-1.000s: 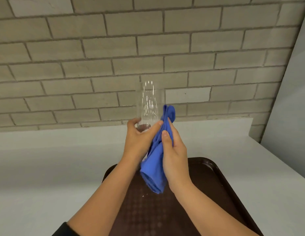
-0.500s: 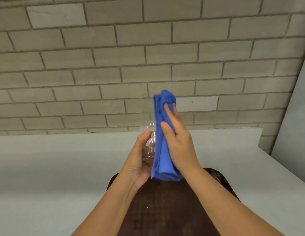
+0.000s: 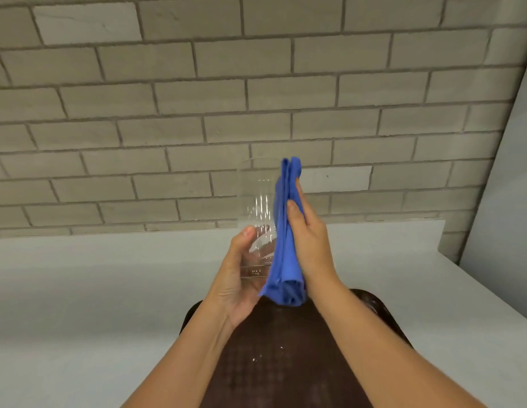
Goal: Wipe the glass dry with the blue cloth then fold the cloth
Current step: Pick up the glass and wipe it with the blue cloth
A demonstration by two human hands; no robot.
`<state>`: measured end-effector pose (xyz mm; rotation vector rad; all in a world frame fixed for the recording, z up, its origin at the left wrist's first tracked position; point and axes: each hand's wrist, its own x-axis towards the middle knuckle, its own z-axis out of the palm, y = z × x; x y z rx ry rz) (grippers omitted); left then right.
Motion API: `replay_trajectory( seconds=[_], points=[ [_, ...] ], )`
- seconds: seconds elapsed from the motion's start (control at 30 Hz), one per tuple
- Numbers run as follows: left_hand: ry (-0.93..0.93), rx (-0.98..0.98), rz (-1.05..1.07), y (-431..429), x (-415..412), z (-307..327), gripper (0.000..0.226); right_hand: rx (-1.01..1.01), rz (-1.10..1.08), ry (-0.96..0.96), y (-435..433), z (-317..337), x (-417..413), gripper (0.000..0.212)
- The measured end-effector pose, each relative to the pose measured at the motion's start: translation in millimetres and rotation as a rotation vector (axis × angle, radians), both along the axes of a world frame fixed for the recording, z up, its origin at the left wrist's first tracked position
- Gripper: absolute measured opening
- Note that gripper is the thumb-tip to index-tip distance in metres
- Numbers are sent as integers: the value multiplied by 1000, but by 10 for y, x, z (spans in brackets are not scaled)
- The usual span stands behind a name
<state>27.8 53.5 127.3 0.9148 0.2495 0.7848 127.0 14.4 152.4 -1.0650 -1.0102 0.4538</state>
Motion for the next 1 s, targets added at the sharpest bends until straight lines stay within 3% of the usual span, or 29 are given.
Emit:
replay_trajectory(
  seconds=[0.07,0.17,0.3,0.37,0.47,0.57,0.67,0.73,0.87,1.0],
  points=[
    [63,49,25,26,-17,4,26,13,28,151,-71,-204,-90,36],
    [210,185,92,25,-3,4,28,34,77,396,-137,-401,-166,34],
    [425,467,232,-22,41,96,25,29,285,880,-230,-456,-232,43],
    [570,606,311,-2,79,167,22,34,338,996,-252,-439,-227,45],
    [728,724,454,34,133,240,59,29,339,1034,-273,-367,-194,46],
    [727,919,715,-24,95,266,81,5,349,1033,-288,-307,-195,47],
    [678,1118,809,-132,52,226,61,42,318,986,-274,-309,-238,43],
    [696,1155,830,-198,52,182,49,60,219,833,-262,-331,-267,34],
    [728,1000,783,-253,73,180,77,51,106,473,-301,-308,-331,32],
    [630,671,716,-203,10,285,97,22,37,118,-370,-314,-440,37]
  ],
)
